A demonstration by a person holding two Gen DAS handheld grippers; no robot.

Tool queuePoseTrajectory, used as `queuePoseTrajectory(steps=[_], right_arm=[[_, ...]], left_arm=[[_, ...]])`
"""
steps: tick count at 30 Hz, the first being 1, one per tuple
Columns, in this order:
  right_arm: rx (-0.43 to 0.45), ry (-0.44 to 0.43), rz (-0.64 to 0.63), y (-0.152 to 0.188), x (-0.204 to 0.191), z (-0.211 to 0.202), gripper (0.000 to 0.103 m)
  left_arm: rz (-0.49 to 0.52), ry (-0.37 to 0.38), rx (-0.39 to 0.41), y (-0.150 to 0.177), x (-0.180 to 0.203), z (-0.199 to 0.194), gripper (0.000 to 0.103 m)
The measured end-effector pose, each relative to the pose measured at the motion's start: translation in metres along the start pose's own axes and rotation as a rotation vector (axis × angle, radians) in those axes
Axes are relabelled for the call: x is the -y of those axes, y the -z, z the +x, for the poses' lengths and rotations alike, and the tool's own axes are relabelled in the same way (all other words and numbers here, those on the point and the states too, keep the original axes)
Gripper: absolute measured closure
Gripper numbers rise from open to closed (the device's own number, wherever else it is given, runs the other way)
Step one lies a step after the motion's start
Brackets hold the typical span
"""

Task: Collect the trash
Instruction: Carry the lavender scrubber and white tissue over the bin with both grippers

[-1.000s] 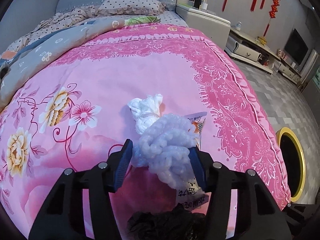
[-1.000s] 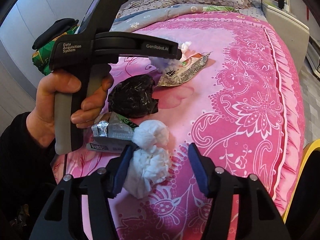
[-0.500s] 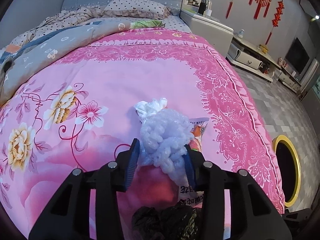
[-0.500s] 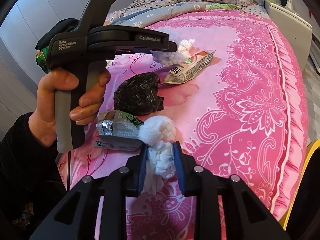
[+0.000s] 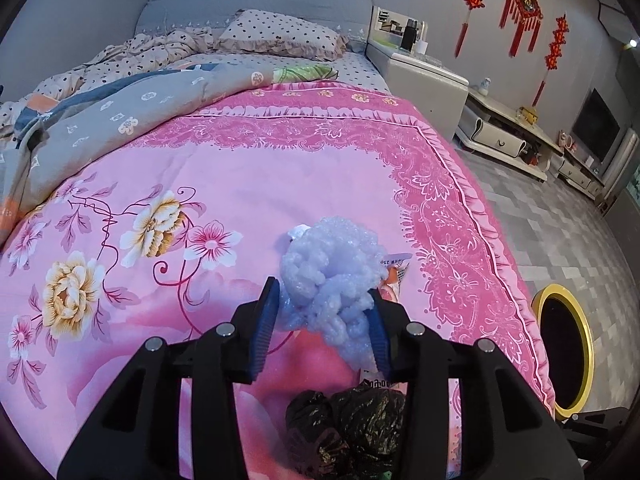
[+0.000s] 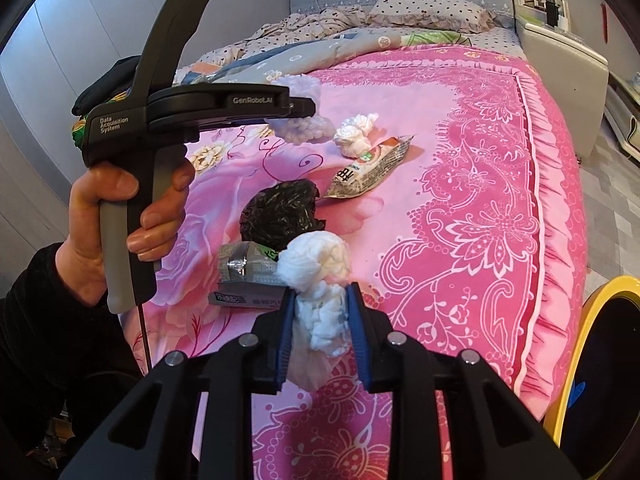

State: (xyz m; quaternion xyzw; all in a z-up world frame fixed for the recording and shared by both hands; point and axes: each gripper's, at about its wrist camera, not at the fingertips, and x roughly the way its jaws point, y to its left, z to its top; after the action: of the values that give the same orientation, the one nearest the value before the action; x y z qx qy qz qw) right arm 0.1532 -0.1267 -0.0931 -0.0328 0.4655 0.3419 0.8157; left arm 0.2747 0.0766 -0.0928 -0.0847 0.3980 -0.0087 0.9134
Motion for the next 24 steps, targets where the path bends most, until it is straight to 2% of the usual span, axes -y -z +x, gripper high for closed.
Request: queuePoseTrajectory(steps=[13,24], right_arm=[[0.107,0.014,0.036,-0.007,0.003,-0.038,0.079],[0.204,0.04,0.081,-0.012,0.015,-0.077,0.079]], left_arm=[[-0.006,-0.005,0.051,0.003,0.002,-0.042,0.063],[0.029,-0.001,0.095,0.003,0.028,-0.078,0.063]])
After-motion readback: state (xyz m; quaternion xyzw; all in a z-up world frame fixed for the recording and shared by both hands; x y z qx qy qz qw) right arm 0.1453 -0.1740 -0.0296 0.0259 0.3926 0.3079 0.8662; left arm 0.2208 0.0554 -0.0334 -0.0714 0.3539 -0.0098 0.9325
